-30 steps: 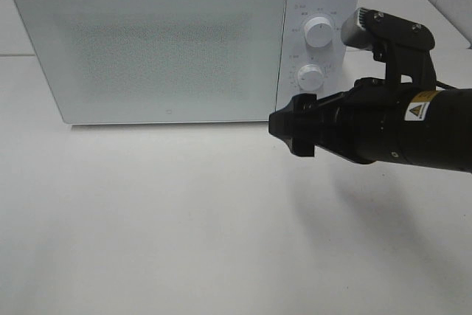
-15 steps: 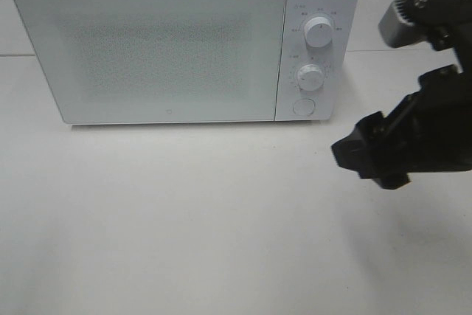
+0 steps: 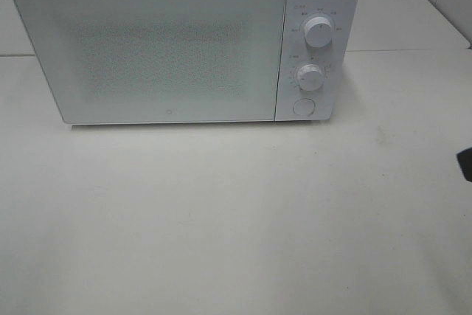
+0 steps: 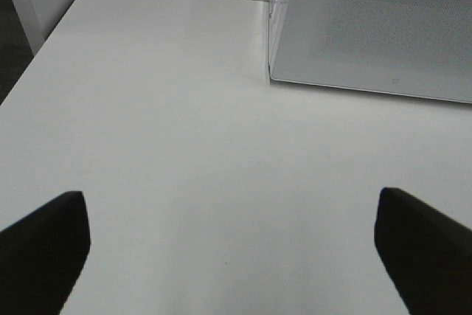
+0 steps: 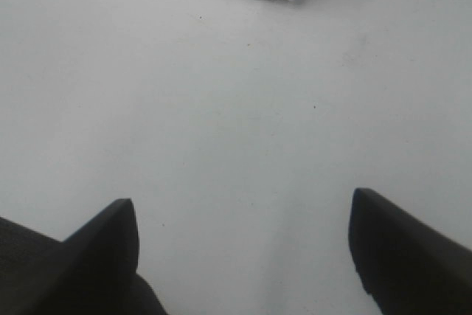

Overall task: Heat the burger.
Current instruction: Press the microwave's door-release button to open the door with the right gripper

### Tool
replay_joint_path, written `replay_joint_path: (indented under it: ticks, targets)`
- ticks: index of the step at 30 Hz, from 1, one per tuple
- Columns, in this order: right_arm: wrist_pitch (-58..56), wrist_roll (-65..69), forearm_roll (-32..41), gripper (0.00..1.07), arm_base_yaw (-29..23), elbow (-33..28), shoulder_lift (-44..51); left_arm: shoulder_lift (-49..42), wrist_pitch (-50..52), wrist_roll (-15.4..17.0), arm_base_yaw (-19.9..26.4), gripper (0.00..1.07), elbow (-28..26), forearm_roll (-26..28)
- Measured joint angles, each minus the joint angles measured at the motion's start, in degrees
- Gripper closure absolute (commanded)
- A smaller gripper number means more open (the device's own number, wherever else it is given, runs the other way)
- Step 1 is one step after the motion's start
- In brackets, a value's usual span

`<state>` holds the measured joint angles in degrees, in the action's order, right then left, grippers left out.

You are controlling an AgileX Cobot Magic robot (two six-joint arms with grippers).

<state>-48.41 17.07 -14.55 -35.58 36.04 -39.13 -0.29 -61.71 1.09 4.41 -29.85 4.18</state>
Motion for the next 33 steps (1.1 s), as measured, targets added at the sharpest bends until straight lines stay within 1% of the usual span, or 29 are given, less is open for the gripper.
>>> replay_joint_path:
  ticks: [2, 4, 5, 7, 8, 10, 11, 12, 13, 14, 15, 16, 17, 18, 19, 20, 21, 23, 24, 28, 32, 33]
  targets:
    - [-1.3, -0.3, 0.0, 0.31, 0.0, 0.0, 1.4, 0.0, 0.0, 0.0, 0.0, 0.09, 0.0, 0.0]
    - [-4.2, -1.5, 0.2, 0.31, 0.0, 0.0, 5.8, 0.0, 0.0, 0.0, 0.0, 0.09, 0.0, 0.0]
    - [-4.2, -1.5, 0.2, 0.31, 0.0, 0.0, 5.8, 0.0, 0.0, 0.0, 0.0, 0.09, 0.0, 0.0]
    - [-5.9, -3.3, 0.5, 0.31, 0.9, 0.0, 10.4, 0.0, 0.0, 0.0, 0.0, 0.09, 0.0, 0.0]
    - [-5.9, -3.3, 0.5, 0.31, 0.9, 0.0, 10.4, 0.0, 0.0, 0.0, 0.0, 0.09, 0.0, 0.0]
    - [-6.9, -5.8, 1.0, 0.31, 4.9, -0.4, 14.2, 0.0, 0.0, 0.0, 0.0, 0.09, 0.0, 0.0]
    - [-6.9, -5.8, 1.0, 0.31, 4.9, -0.4, 14.2, 0.0, 0.0, 0.0, 0.0, 0.09, 0.0, 0.0]
    - [-7.3, -8.1, 1.8, 0.31, 8.0, -1.3, 16.5, 0.0, 0.0, 0.0, 0.0, 0.09, 0.0, 0.0]
    - [-7.6, -9.4, 2.5, 0.31, 9.8, -1.9, 17.8, 0.0, 0.0, 0.0, 0.0, 0.09, 0.0, 0.0]
    - [-7.6, -9.4, 2.5, 0.31, 9.8, -1.9, 17.8, 0.0, 0.0, 0.0, 0.0, 0.09, 0.0, 0.0]
    - [-8.1, -12.1, 4.5, 0.31, 12.9, -2.9, 20.5, 0.0, 0.0, 0.0, 0.0, 0.09, 0.0, 0.0]
    - [-8.3, -13.5, 5.9, 0.31, 14.6, -3.3, 21.8, 0.0, 0.0, 0.0, 0.0, 0.09, 0.0, 0.0]
    - [-8.3, -13.5, 5.9, 0.31, 14.6, -3.3, 21.8, 0.0, 0.0, 0.0, 0.0, 0.09, 0.0, 0.0]
    - [-8.5, -15.8, 8.6, 0.31, 17.7, -3.9, 24.1, 0.0, 0.0, 0.0, 0.0, 0.09, 0.0, 0.0]
    - [-8.5, -17.1, 10.1, 0.31, 19.1, -4.1, 25.4, 0.0, 0.0, 0.0, 0.0, 0.09, 0.0, 0.0]
    - [-8.5, -17.1, 10.1, 0.31, 19.1, -4.1, 25.4, 0.0, 0.0, 0.0, 0.0, 0.09, 0.0, 0.0]
    - [-8.5, -18.6, 12.7, 0.31, 21.5, -4.7, 27.6, 0.0, 0.0, 0.0, 0.0, 0.09, 0.0, 0.0]
    - [-8.5, -19.1, 13.5, 0.31, 22.4, -4.9, 28.5, 0.0, 0.0, 0.0, 0.0, 0.09, 0.0, 0.0]
    - [-8.5, -19.6, 14.6, 0.31, 24.2, -5.9, 30.5, 0.0, 0.0, 0.0, 0.0, 0.09, 0.0, 0.0]
    - [-8.7, -19.7, 15.1, 0.31, 26.5, -7.0, 33.7, 0.0, 0.0, 0.0, 0.0, 0.09, 0.0, 0.0]
    - [-8.7, -19.7, 15.1, 0.31, 27.3, -7.1, 36.0, 0.0, 0.0, 0.0, 0.0, 0.09, 0.0, 0.0]
    - [-8.7, -19.7, 15.1, 0.31, 27.7, -7.1, 38.0, 0.0, 0.0, 0.0, 0.0, 0.09, 0.0, 0.0]
